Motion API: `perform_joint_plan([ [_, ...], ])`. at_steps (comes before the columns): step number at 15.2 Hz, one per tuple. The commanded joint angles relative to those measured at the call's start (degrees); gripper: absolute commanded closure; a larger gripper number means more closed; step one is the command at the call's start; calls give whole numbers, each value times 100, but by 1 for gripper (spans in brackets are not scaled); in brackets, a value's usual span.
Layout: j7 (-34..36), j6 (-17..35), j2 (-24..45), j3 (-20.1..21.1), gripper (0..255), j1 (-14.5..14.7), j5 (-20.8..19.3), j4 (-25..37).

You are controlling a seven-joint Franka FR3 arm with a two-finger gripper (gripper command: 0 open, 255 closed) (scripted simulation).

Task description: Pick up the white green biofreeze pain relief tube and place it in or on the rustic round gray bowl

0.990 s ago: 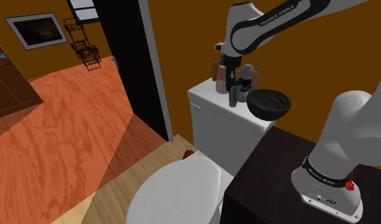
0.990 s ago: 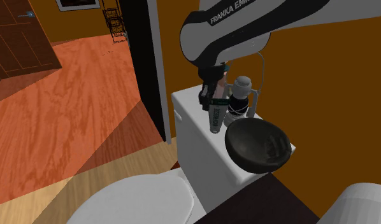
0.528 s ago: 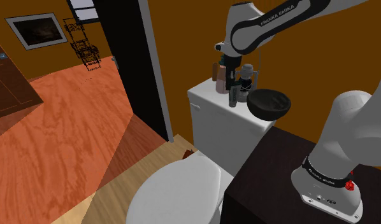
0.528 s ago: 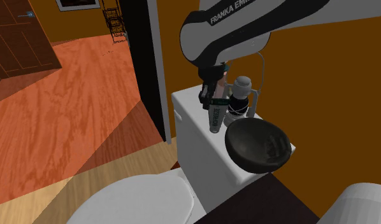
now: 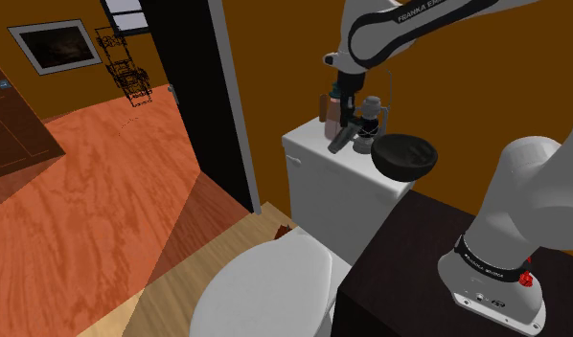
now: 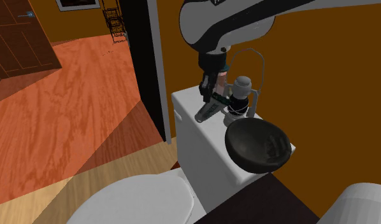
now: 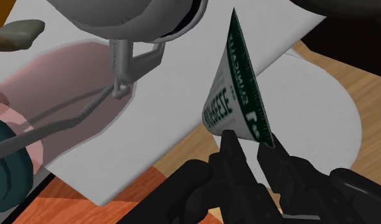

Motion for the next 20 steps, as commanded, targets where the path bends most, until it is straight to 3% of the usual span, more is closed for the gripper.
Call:
perform_joint_plan([
  [1, -3, -166, -50, 17, 255, 0, 0, 117],
  [20, -23, -1659, -265, 178, 255, 41, 58, 1398],
])
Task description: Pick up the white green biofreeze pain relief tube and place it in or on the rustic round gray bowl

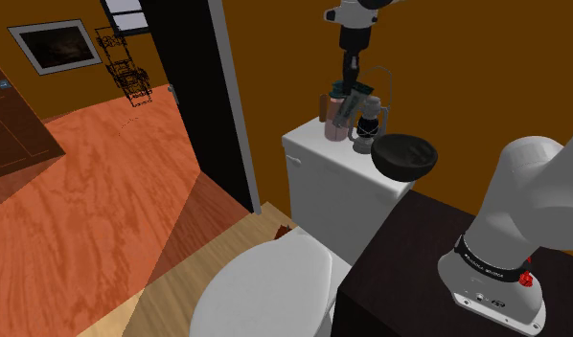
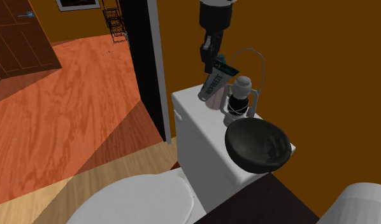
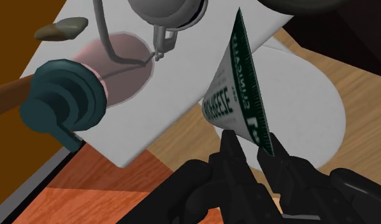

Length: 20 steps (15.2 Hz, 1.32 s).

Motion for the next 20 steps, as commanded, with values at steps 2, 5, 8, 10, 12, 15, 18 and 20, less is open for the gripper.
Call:
perform_joint_plan([
  [2, -20, -234, -3, 13, 255, 5, 12, 231],
  [5, -33, -463, 16, 29, 255, 15, 29, 478],
  [8, -13, -695, -403, 86, 255, -47, -78, 301],
  [10, -4, -900, -818, 143, 255, -120, -172, 99],
  [12, -8, -1127, -1222, 197, 255, -195, -254, -73],
  [15, -39, -1504, -1805, 275, 255, -315, -354, -275],
  [18, -100, -1918, -2356, 349, 255, -441, -432, -409],
  [20, -121, -2000, -2566, 363, 255, -492, -466, -537],
])
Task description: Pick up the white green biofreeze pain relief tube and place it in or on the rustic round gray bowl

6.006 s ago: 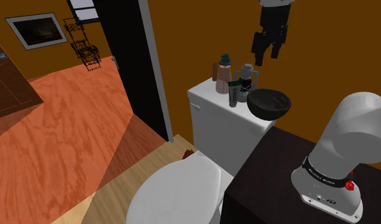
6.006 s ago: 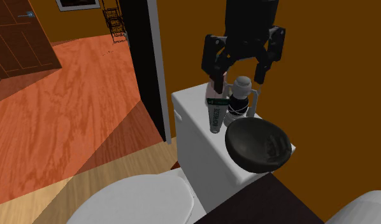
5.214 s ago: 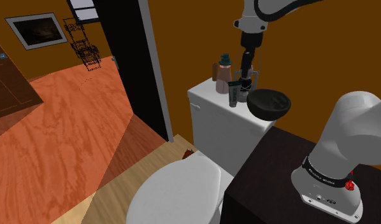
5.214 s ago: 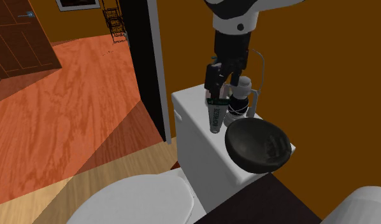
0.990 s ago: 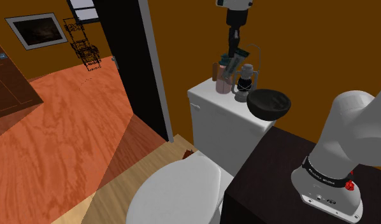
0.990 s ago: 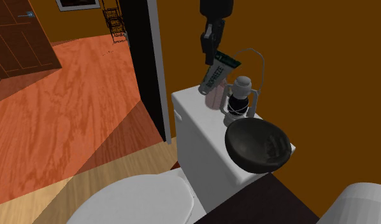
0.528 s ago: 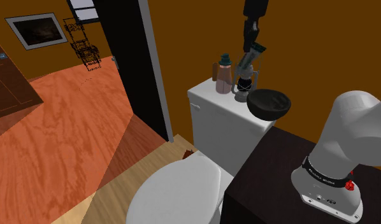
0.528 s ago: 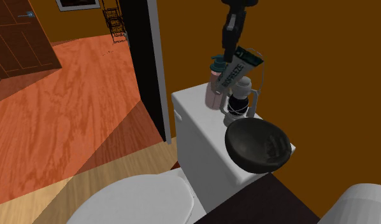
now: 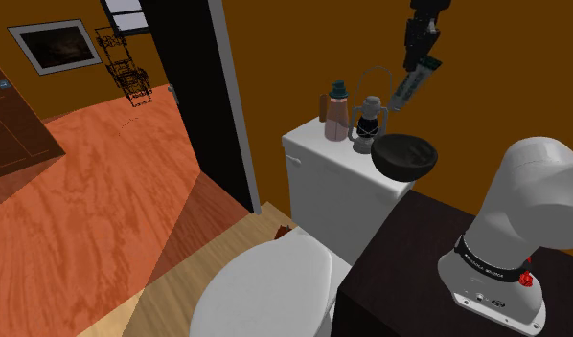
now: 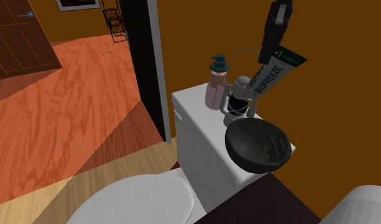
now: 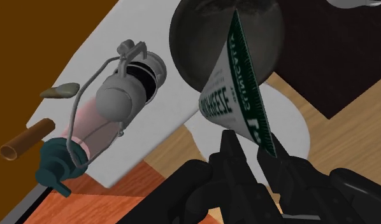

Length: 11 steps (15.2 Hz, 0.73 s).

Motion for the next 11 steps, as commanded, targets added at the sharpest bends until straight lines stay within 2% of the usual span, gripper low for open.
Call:
perform_joint_plan([
  [1, 6, -20, -192, 21, 255, -42, -27, -178],
  [11, 64, 641, -456, -96, 255, -115, -158, -1101],
])
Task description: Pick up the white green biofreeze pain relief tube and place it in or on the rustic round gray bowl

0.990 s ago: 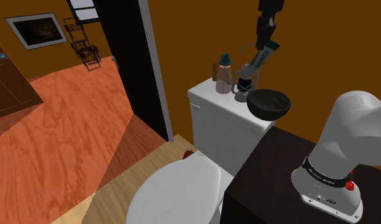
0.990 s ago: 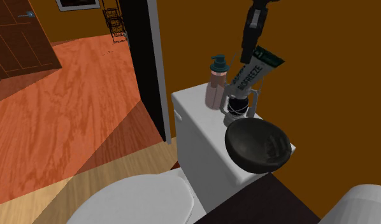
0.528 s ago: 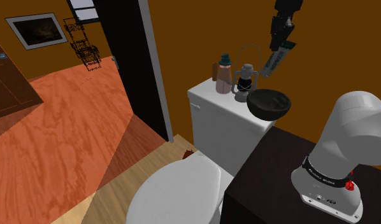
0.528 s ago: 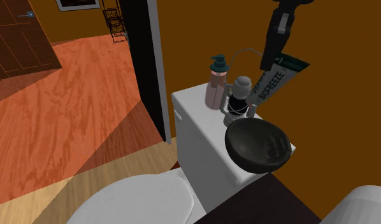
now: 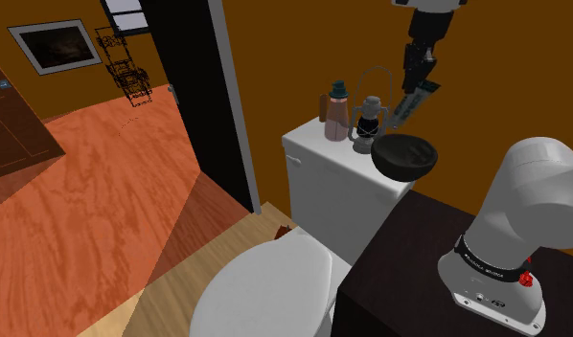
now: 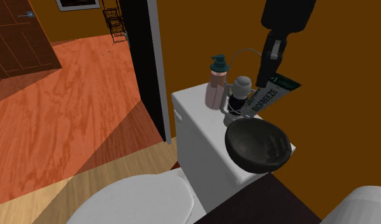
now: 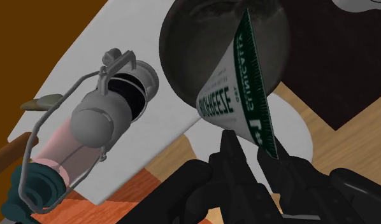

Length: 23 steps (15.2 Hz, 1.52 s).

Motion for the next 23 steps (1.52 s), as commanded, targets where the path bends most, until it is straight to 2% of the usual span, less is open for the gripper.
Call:
perform_joint_plan([
  [1, 14, 126, -53, -21, 255, -16, -27, -177],
  [11, 63, 817, -195, -180, 255, -99, -191, -1010],
  [19, 65, 847, -198, -187, 255, -103, -199, -1043],
  [20, 65, 847, -198, -187, 0, -103, -199, -1043],
  [23, 65, 847, -198, -187, 0, -103, -199, -1043],
])
